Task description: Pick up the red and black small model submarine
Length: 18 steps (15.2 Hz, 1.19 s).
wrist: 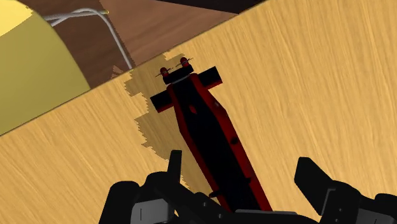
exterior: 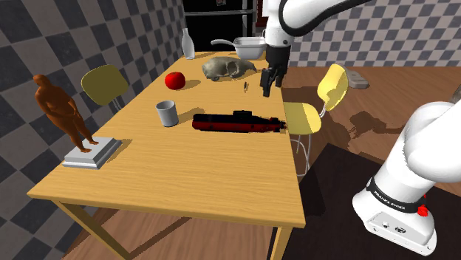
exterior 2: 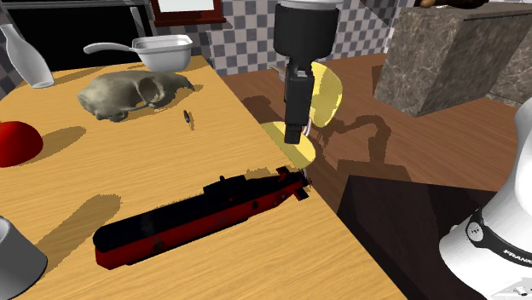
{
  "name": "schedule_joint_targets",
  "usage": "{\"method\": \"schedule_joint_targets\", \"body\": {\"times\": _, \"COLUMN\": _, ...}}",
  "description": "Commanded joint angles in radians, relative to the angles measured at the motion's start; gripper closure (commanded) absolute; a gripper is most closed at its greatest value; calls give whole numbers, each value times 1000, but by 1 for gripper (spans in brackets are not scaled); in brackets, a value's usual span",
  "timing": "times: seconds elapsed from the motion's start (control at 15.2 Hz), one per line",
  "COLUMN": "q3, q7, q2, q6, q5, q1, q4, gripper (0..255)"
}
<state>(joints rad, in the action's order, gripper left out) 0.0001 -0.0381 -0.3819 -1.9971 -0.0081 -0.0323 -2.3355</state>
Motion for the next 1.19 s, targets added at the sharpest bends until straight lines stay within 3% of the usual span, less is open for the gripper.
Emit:
{"method": "schedule_joint_targets", "body": {"times": 0.0, "q3": 0, "q7": 4, "q2": 73, "q6": -46, "q5": 8, "q1": -2, "q4": 29, "gripper": 0}}
{"method": "schedule_joint_targets", "body": {"times": 0.59, "q3": 15, "q7": 30, "q2": 412, "q6": -208, "q5": 47, "q1": -19, "q4": 207, "gripper": 0}}
{"method": "schedule_joint_targets", "body": {"times": 1.12, "q3": 16, "q7": 28, "q2": 480, "q6": -304, "q5": 52, "q1": -21, "q4": 178, "gripper": 0}}
